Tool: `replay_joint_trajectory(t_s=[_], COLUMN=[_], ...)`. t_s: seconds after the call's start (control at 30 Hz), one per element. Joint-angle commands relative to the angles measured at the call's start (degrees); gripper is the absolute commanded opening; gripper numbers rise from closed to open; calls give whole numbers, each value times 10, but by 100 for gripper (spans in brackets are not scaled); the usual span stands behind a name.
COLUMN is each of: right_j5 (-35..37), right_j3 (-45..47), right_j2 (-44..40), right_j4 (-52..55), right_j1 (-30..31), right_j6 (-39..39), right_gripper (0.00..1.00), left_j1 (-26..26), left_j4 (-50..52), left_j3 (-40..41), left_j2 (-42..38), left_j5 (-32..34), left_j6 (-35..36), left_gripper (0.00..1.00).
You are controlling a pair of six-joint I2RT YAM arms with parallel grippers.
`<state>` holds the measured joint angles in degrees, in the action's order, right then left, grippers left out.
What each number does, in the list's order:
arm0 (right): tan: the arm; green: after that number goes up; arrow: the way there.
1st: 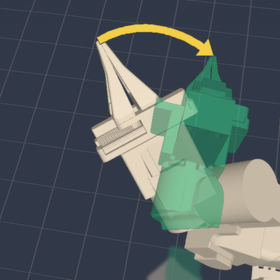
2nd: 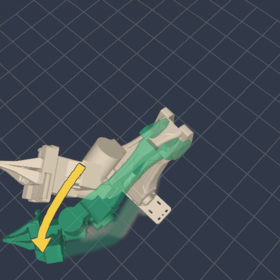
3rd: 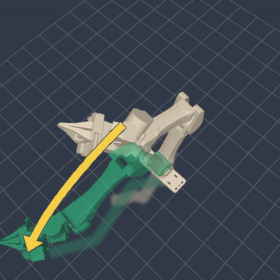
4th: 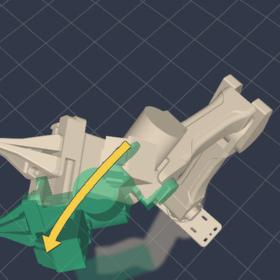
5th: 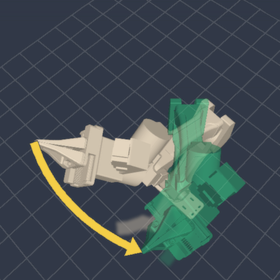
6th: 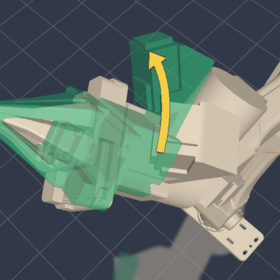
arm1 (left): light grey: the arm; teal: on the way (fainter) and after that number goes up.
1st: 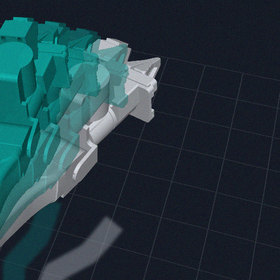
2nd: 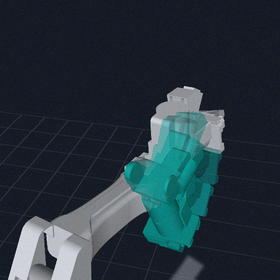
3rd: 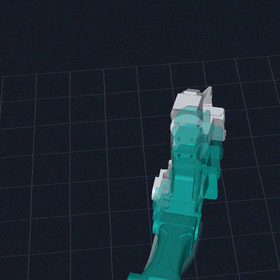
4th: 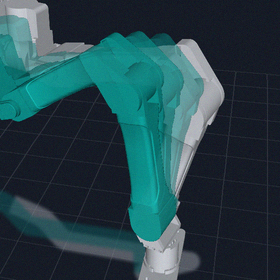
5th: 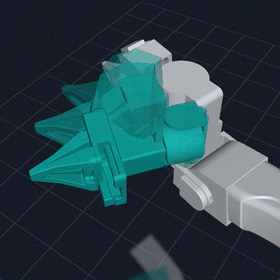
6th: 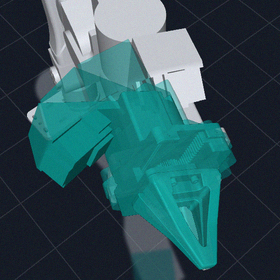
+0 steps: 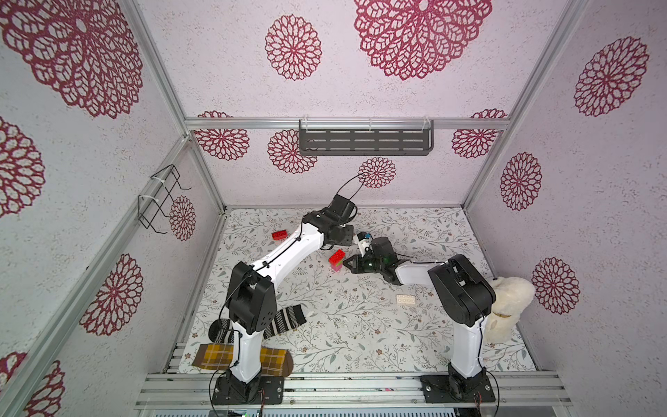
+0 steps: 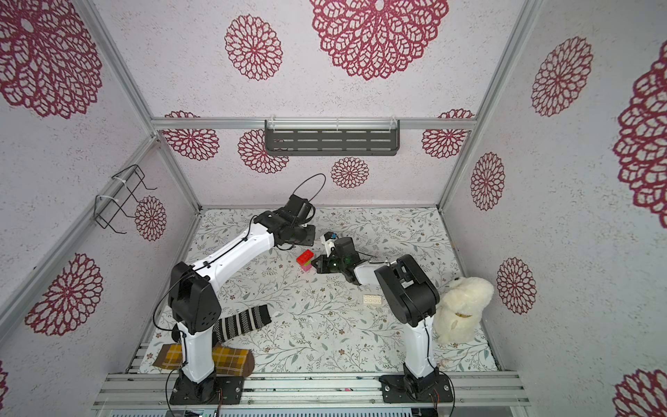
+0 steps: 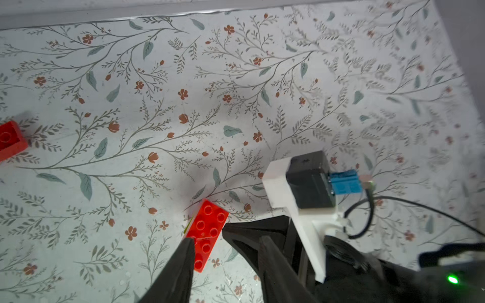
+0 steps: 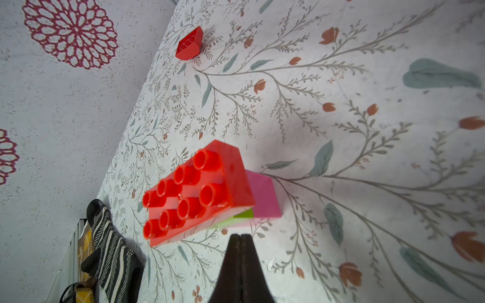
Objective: Assemble an ice cream with lego
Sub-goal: Assemble the lego brick with the lego brick.
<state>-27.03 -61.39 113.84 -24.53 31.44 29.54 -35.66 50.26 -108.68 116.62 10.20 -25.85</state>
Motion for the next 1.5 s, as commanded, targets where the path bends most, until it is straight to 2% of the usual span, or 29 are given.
replay_joint_trajectory(t_s=[0.0, 0.17, 0.27, 0.9, 1.23, 1.47], right_j5=[-3, -3, -3, -9, -10, -13], right_j3=[4, 5, 6, 5, 5, 6], right_j2=[-15, -16, -16, -12, -11, -10], right_j4=[-13, -16, -16, -20, -20, -21], right_j1=[2, 2, 2, 2, 2, 1], right_j6=[-8, -9, -9, -7, -7, -3], right_gripper=[0, 0, 0, 0, 0, 0], left_j1=[-2, -11, -13, -12, -5, 10], left_j4=[112, 138, 142, 135, 140, 124], left_j3=[-29, -66, -71, -87, -61, -57], left_j2=[43, 71, 79, 120, 120, 131], left_j5=[64, 69, 65, 16, 12, -17], left_j6=[36, 43, 44, 42, 37, 30], left_gripper=[37, 12, 6, 6, 8, 10])
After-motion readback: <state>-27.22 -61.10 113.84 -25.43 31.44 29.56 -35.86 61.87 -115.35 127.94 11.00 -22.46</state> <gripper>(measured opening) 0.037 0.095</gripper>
